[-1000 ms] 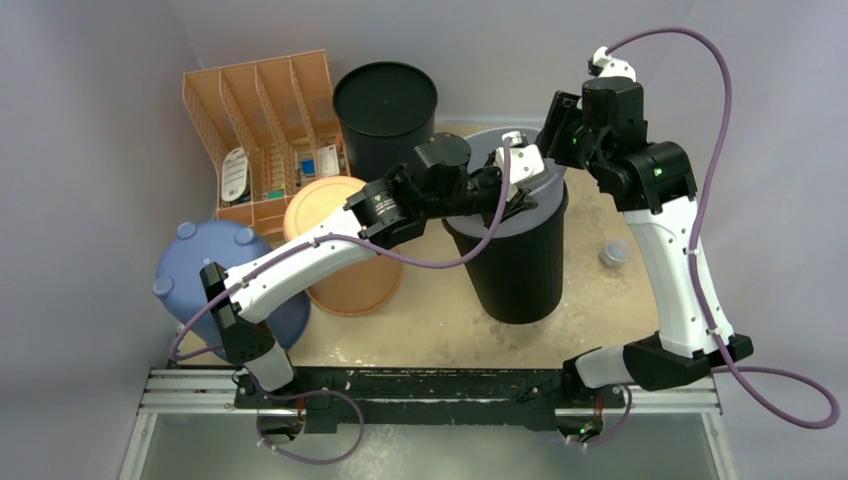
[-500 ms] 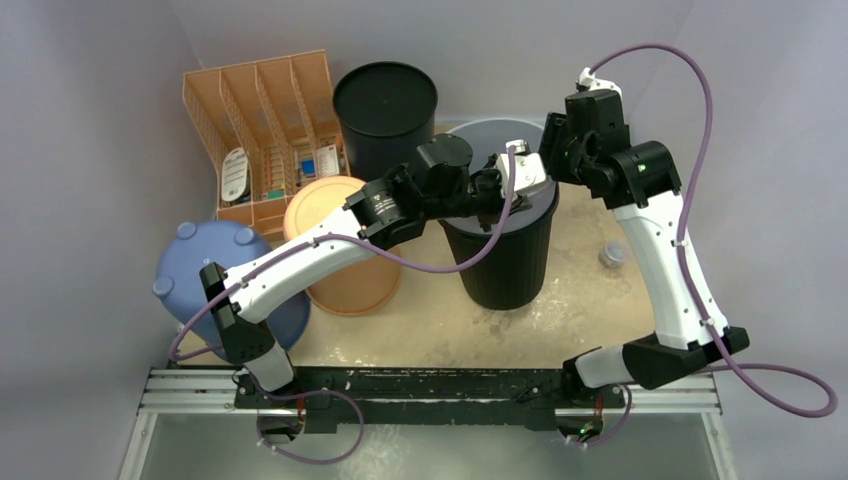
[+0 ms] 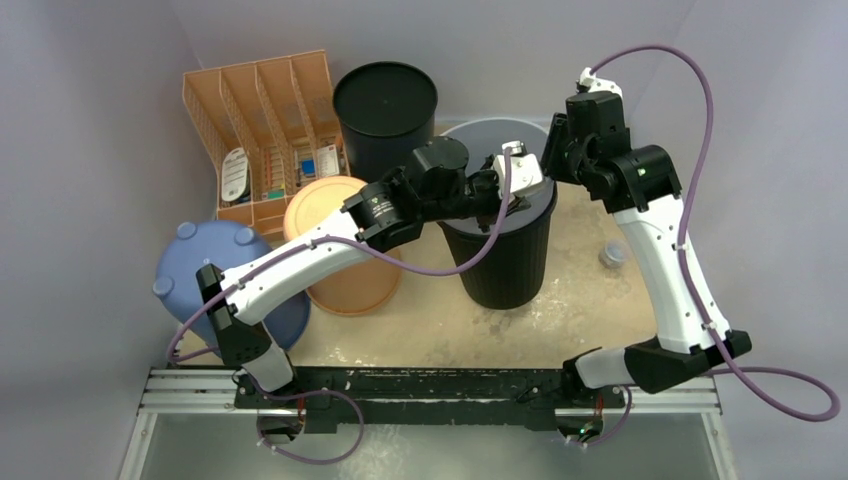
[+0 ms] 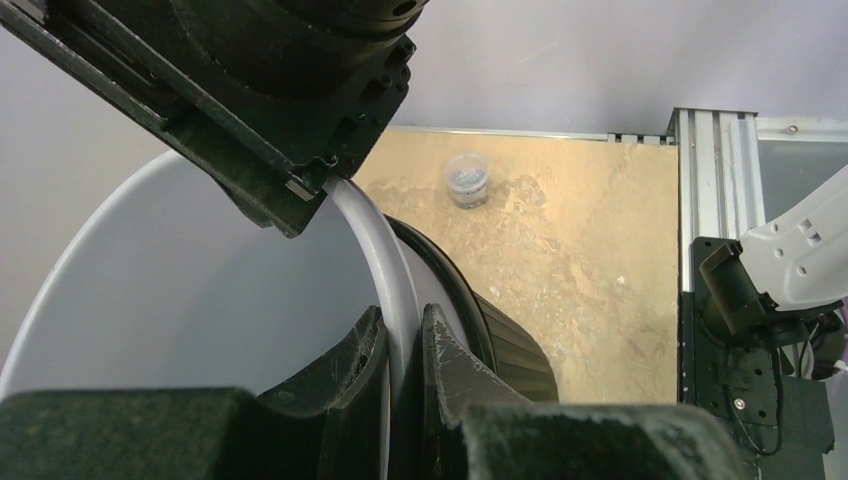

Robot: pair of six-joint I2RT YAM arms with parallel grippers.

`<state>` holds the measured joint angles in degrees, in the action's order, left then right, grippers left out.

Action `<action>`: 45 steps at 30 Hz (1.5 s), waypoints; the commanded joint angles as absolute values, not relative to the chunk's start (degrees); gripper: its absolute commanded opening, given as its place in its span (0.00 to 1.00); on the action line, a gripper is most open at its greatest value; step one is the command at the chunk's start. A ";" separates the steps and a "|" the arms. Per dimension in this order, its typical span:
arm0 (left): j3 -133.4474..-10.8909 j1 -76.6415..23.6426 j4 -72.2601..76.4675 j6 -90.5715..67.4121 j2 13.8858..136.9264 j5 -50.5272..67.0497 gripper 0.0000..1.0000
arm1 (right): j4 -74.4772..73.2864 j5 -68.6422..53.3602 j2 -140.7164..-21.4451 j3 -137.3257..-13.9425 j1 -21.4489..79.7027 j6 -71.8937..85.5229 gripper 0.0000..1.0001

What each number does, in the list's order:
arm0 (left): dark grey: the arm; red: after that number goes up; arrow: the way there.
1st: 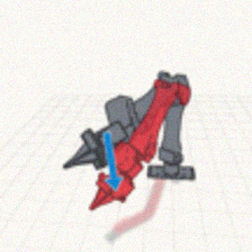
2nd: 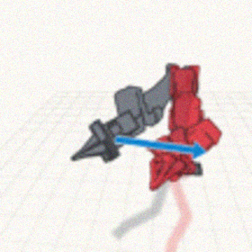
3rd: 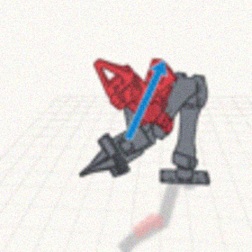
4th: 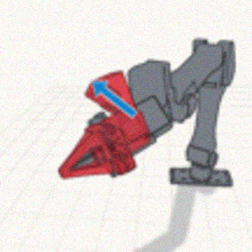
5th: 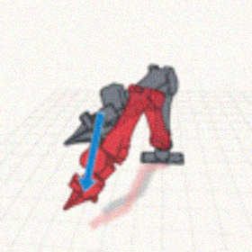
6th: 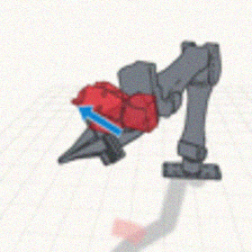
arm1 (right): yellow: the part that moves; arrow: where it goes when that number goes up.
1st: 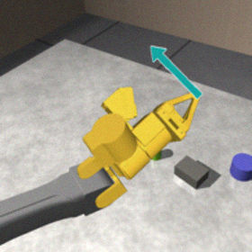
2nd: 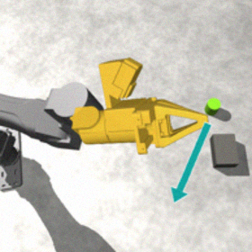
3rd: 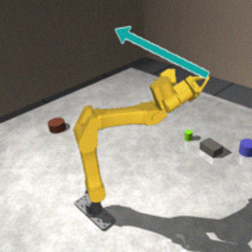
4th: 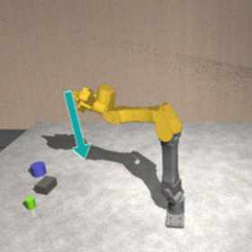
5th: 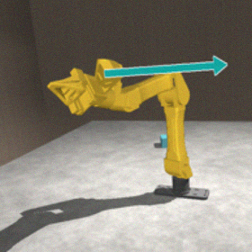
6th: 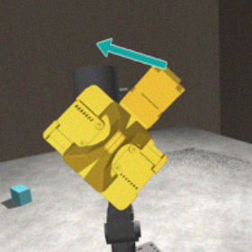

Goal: Turn the large container upside down
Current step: Adjust the container in the container.

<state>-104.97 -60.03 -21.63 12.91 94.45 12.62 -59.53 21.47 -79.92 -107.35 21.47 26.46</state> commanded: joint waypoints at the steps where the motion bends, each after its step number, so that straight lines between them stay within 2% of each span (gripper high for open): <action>1: -103.61 -60.51 -9.37 13.11 88.21 11.94 0.00 | -54.01 22.87 -76.39 -104.76 21.75 26.80 0.00; 7: -104.81 -60.88 -11.45 13.17 88.58 11.48 0.00 | -51.87 17.59 -76.69 -106.83 21.79 26.30 0.00; 8: -104.73 -60.86 -11.44 13.08 88.67 11.49 0.00 | -50.82 15.35 -76.68 -107.44 21.80 25.94 0.07; 9: -104.43 -60.97 -11.54 13.31 88.76 11.51 0.00 | -49.38 12.77 -76.34 -107.64 21.80 25.35 0.30; 10: -103.93 -61.29 -11.60 14.18 88.69 11.05 0.00 | -47.34 10.06 -75.55 -107.67 21.80 24.97 0.58; 11: -103.58 -61.66 -11.90 15.89 88.74 10.15 0.00 | -46.35 8.57 -75.05 -107.80 21.77 24.84 0.74; 12: -103.22 -62.08 -12.20 17.75 88.63 9.05 0.00 | -46.14 8.40 -74.83 -108.21 21.78 24.87 0.82; 14: -102.72 -62.79 -12.50 22.35 88.70 5.81 0.00 | -47.72 10.83 -75.25 -110.39 21.80 24.87 0.89; 17: -103.27 -64.23 -13.89 28.98 89.90 1.95 0.00 | -52.26 17.03 -77.15 -114.16 21.80 25.36 0.92; 22: -106.73 -64.93 -16.69 31.45 93.03 2.19 0.00 | -56.03 24.74 -77.32 -115.11 21.80 28.96 0.93; 23: -106.78 -64.95 -16.48 31.46 93.49 2.24 0.00 | -56.33 26.00 -76.78 -114.75 21.80 29.88 0.97; 28: -106.35 -65.03 -13.25 29.07 95.82 -1.09 0.00 | -54.46 26.63 -72.79 -111.08 21.77 30.11 0.99; 29: -106.64 -65.04 -12.85 27.95 96.14 -1.72 0.06 | -54.21 26.91 -72.29 -110.48 21.79 30.00 1.00; 30: -106.91 -65.10 -12.45 26.81 96.15 -1.91 0.18 | -54.08 27.14 -71.78 -110.02 21.80 29.90 1.00; 31: -107.14 -65.12 -12.10 25.53 96.03 -1.82 0.31 | -53.76 27.09 -71.33 -109.67 21.80 29.47 1.00; 32: -107.36 -65.20 -11.79 24.65 95.75 -1.36 0.49 | -53.02 26.77 -70.81 -109.20 21.80 28.57 1.00; 33: -107.37 -65.28 -11.20 23.79 95.28 -0.82 0.61 | -52.29 26.42 -70.31 -108.86 21.80 27.59 1.00; 34: -107.27 -65.38 -10.41 22.89 94.61 -0.53 0.66 | -51.77 25.97 -69.98 -108.64 21.79 26.27 1.00; 40: -103.15 -65.57 -0.31 14.26 86.98 -0.57 0.67 | -42.65 19.94 -68.38 -108.47 21.80 15.58 0.98; 45: -101.58 -65.48 -1.62 3.43 80.02 -13.83 0.68 | -40.32 0.15 -72.38 -111.62 22.97 9.81 0.87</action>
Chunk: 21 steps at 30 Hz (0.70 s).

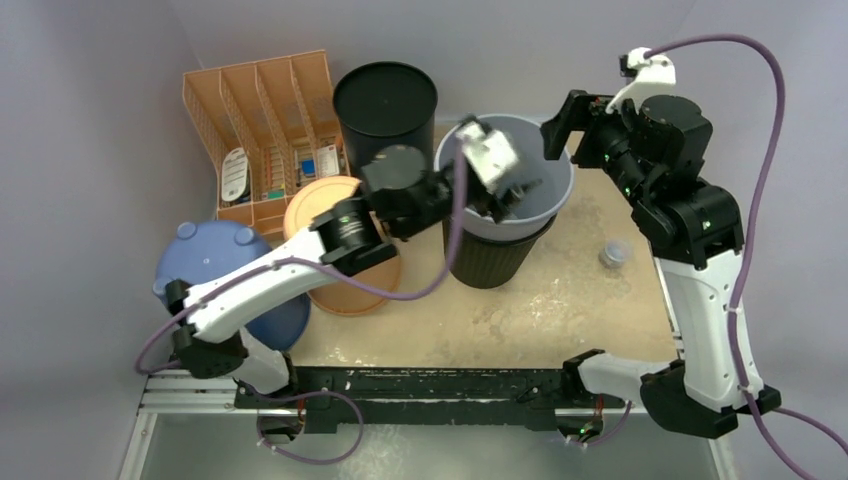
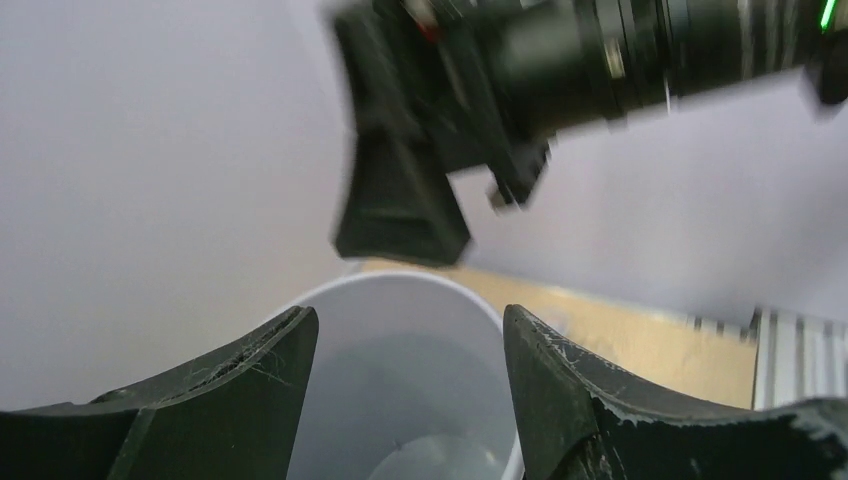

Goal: Turn the large container upside down
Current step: Adjust the container in the container.

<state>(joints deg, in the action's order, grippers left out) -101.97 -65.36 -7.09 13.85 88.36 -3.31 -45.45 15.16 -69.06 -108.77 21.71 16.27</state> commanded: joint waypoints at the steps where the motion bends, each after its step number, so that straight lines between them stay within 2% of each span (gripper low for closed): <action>1: -100.45 -65.41 -2.18 1.32 78.44 -17.32 0.68 | -41.43 0.35 -74.16 -112.44 25.13 9.80 0.87; 4: -93.79 -64.12 -6.52 -8.09 73.09 -29.83 0.68 | -43.07 10.60 -77.55 -113.59 36.71 8.77 0.89; 6: -90.84 -59.67 -12.02 -16.35 70.54 -32.61 0.68 | -43.11 8.50 -78.83 -113.90 37.86 7.96 0.90; 12: -83.70 -43.60 -22.18 -35.27 66.18 -26.41 0.68 | -45.50 3.99 -82.71 -114.23 40.42 5.20 0.88; 21: -79.44 -35.95 -22.67 -44.41 67.80 -15.68 0.68 | -48.43 5.90 -85.66 -110.99 44.71 5.85 0.77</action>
